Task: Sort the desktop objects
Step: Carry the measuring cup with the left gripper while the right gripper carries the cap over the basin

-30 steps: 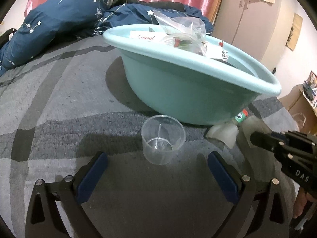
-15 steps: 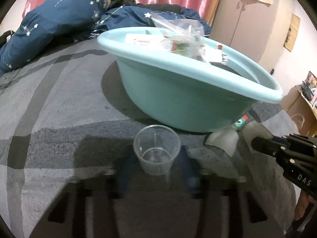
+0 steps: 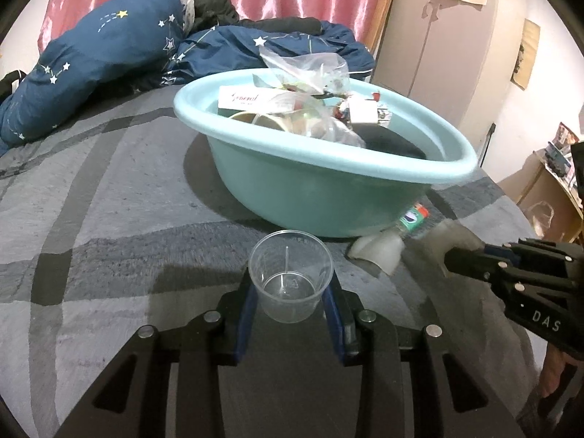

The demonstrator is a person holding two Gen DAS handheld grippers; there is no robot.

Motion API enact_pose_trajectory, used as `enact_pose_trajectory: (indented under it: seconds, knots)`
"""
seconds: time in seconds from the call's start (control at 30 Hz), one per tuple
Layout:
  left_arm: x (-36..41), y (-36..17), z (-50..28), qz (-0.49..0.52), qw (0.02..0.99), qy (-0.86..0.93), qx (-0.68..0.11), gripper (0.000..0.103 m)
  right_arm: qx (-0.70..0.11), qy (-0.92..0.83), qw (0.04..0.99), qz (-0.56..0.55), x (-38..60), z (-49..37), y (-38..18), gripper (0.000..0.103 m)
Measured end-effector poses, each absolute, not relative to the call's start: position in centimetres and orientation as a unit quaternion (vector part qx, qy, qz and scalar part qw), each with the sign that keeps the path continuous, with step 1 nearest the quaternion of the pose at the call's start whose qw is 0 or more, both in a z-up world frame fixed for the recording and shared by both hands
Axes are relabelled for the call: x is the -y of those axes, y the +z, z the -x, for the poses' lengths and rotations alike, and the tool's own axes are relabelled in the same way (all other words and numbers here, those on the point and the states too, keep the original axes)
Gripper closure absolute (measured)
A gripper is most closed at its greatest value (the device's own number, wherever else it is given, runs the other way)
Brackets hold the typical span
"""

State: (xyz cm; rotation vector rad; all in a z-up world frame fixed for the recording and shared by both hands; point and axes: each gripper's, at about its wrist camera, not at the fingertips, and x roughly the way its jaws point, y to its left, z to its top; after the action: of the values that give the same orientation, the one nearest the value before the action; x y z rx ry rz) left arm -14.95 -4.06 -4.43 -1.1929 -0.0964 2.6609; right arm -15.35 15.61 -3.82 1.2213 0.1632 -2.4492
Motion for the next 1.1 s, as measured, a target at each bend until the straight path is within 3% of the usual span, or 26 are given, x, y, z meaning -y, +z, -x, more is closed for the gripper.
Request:
enact_pose_trajectory:
  seconds: [1.1]
  knots:
    - [0.1,0.5,7.6,0.386,0.144,0.911,0.019,0.065,-0.045,-0.890,0.209,-0.403,-18.0,9.2,1.6,0.092]
